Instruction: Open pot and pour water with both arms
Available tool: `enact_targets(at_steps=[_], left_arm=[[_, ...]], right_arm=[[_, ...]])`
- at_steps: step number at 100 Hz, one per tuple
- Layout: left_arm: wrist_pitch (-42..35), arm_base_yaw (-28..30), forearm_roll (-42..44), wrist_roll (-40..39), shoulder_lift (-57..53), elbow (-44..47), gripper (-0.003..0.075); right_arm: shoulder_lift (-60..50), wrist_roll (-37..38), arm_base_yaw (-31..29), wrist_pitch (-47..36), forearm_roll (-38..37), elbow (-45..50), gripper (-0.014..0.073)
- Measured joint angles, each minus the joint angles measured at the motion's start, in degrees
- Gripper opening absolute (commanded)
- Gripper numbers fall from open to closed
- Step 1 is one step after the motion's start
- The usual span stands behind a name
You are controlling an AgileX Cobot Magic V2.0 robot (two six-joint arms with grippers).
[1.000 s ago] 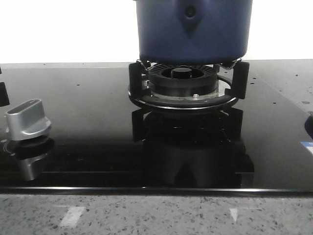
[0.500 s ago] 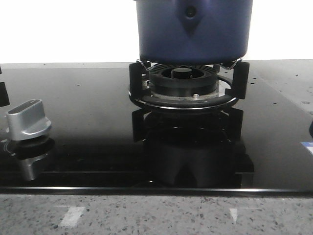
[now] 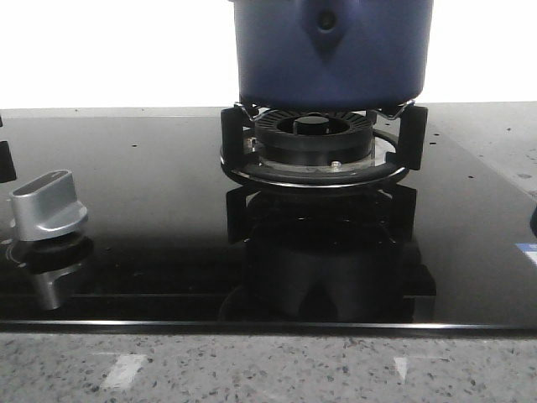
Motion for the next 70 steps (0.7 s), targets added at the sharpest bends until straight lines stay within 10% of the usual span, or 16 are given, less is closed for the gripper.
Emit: enact_targets(at_steps=[70], left_arm=[[1.2, -0.7, -6.6, 9.4, 5.1, -0.1, 0.0314]], right_arm=[[-2.9, 0.0, 2.2, 0.2, 1.4, 4.6, -0.0071]])
